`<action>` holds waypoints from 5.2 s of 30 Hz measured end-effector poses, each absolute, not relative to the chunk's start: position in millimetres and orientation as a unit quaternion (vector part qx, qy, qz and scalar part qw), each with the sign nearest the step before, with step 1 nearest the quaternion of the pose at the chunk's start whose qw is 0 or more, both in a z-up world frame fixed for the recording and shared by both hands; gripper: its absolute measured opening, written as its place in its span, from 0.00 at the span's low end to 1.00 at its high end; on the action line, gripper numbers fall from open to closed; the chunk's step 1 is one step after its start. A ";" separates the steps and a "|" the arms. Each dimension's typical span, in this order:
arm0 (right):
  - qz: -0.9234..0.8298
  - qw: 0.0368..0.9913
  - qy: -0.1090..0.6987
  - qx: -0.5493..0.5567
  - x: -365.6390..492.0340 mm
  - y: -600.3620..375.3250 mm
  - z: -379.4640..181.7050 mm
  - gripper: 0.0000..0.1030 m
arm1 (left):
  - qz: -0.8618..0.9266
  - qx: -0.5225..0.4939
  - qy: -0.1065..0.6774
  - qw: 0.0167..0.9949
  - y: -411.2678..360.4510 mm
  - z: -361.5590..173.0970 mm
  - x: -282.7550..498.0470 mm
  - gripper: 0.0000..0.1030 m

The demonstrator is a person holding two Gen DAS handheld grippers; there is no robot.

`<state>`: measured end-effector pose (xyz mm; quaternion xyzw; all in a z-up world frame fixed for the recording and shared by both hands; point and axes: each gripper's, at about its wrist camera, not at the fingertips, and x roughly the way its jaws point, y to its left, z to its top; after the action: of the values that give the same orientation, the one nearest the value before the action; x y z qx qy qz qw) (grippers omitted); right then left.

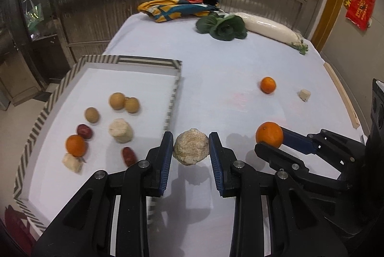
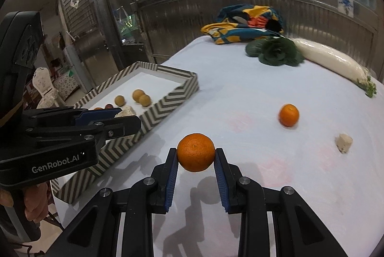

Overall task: Organize fruits
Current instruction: 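Carry the orange and yam chunk over the striped tray, then open both tools to release the orange and yam chunk into the tray, then withdraw both tools from the tray toward the last foods, then grasp the last yam chunk with the right tool while the left tool grasps the orange, then carry the yam chunk and orange over the striped tray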

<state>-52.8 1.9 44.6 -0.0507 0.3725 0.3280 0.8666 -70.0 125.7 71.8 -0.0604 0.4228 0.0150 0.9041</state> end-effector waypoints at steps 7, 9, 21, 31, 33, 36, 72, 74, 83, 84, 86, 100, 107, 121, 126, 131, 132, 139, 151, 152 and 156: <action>0.354 0.858 0.368 -0.062 -50.4 31.3 50.3 0.29 | 0.040 -0.074 0.417 0.905 161.6 74.9 -75.6 0.29; 0.361 0.855 0.367 -0.067 -49.3 41.6 51.5 0.29 | 0.048 -0.076 0.416 0.905 169.4 75.2 -76.8 0.29; 0.401 0.832 0.369 -0.107 -40.2 109.8 50.5 0.29 | 0.077 -0.105 0.436 0.890 222.6 57.5 -82.5 0.29; 0.408 0.820 0.381 -0.128 -28.6 145.2 41.3 0.29 | 0.072 -0.109 0.459 0.879 232.7 40.3 -84.9 0.29; 0.407 0.818 0.386 -0.132 -23.7 150.6 38.3 0.29 | 0.072 -0.108 0.462 0.877 232.7 37.6 -83.7 0.29; 0.403 0.814 0.395 -0.138 -14.4 156.9 32.2 0.29 | 0.071 -0.106 0.469 0.874 232.7 32.5 -80.4 0.29; 0.402 0.819 0.389 -0.128 -10.2 142.2 38.2 0.32 | 0.097 -0.088 0.476 0.870 221.1 29.1 -76.8 0.56; 0.403 0.823 0.384 -0.116 -12.8 134.9 43.0 0.32 | 0.099 -0.084 0.468 0.874 217.4 34.0 -78.4 0.56; 0.384 0.837 0.378 -0.089 -21.5 85.2 53.0 0.33 | 0.066 -0.077 0.457 0.884 183.0 49.8 -74.5 0.56; 0.377 0.841 0.378 -0.087 -20.9 76.3 52.3 0.33 | 0.059 -0.075 0.456 0.885 175.8 51.4 -72.7 0.56; 0.366 0.845 0.383 -0.080 -19.7 58.2 49.6 0.33 | 0.046 -0.071 0.456 0.886 162.4 53.5 -69.8 0.56; 0.219 0.873 0.433 -0.043 12.0 -115.8 15.1 0.36 | -0.043 -0.058 0.473 0.878 59.9 48.3 -18.5 0.56; 0.184 0.881 0.434 -0.030 32.6 -159.2 12.0 0.38 | -0.059 -0.055 0.478 0.875 23.2 41.2 13.8 0.56; 0.186 0.879 0.438 -0.031 85.2 -162.0 0.8 0.39 | -0.047 -0.061 0.483 0.872 -5.5 24.8 76.1 0.56; 0.188 0.883 0.429 -0.034 93.8 -161.1 -0.9 0.38 | -0.053 -0.062 0.476 0.875 -15.2 25.8 92.7 0.56; 0.196 0.883 0.426 -0.032 93.3 -161.3 -1.2 0.28 | -0.048 -0.058 0.488 0.870 -20.3 16.9 111.0 0.56; 0.196 0.883 0.425 -0.032 92.8 -161.2 -1.1 0.28 | -0.048 -0.058 0.490 0.868 -20.6 14.7 112.4 0.56; 0.195 0.887 0.418 -0.032 89.2 -162.5 2.7 0.28 | -0.046 -0.064 0.486 0.870 -13.1 12.4 109.1 0.31; 0.203 0.894 0.398 -0.029 45.2 -139.3 22.4 0.28 | -0.025 -0.070 0.471 0.879 13.9 28.0 49.8 0.31; 0.204 0.894 0.397 -0.029 41.4 -136.9 23.4 0.28 | -0.022 -0.071 0.470 0.880 16.8 29.0 45.2 0.31; 0.211 0.893 0.397 -0.027 21.6 -121.8 25.0 0.28 | -0.012 -0.057 0.462 0.885 25.3 32.3 23.6 0.31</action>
<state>21.6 -121.8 25.0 -0.0265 0.3969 0.2107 0.8930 23.6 25.3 32.3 -0.0573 0.4617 -0.0116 0.8851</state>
